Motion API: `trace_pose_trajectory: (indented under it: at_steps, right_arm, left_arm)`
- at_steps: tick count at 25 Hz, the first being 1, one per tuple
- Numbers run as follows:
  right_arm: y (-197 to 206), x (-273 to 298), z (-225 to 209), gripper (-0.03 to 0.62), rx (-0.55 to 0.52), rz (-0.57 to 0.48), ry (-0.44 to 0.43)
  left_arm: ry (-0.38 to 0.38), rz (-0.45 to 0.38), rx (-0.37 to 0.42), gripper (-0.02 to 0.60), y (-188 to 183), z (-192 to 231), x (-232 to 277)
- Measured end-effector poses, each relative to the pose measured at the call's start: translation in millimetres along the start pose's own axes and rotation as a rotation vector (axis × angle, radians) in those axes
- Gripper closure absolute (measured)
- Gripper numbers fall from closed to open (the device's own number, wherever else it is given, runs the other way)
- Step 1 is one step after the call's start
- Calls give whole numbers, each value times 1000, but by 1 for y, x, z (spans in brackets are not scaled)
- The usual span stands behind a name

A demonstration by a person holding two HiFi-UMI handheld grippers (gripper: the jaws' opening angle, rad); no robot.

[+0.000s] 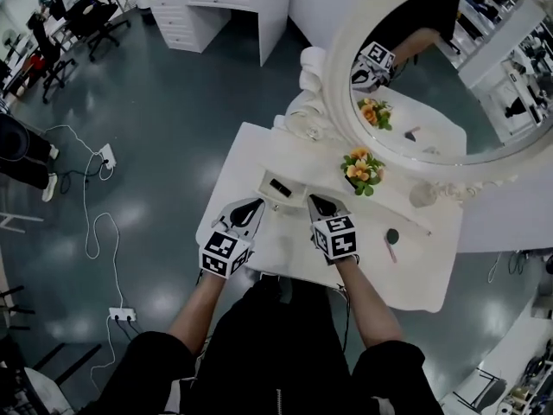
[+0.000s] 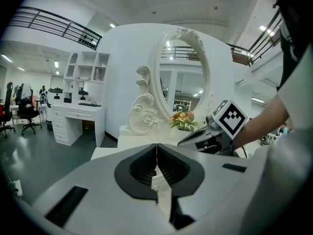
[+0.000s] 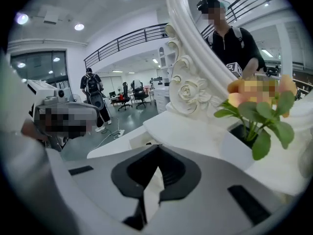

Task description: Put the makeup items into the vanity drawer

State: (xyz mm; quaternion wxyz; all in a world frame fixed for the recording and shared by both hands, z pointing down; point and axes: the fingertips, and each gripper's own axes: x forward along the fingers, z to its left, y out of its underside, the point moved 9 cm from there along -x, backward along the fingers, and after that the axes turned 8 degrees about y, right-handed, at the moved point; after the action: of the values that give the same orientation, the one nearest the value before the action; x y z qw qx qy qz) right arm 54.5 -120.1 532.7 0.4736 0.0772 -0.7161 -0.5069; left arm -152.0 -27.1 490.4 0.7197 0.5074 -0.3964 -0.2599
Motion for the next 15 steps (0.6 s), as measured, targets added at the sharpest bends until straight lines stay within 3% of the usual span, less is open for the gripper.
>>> trace_pose_trajectory:
  at_steps: [15]
  right_arm:
    - [59,-72,-76,589,200,-20,221]
  left_arm:
    - [232,45,76,560,-15,-44,78]
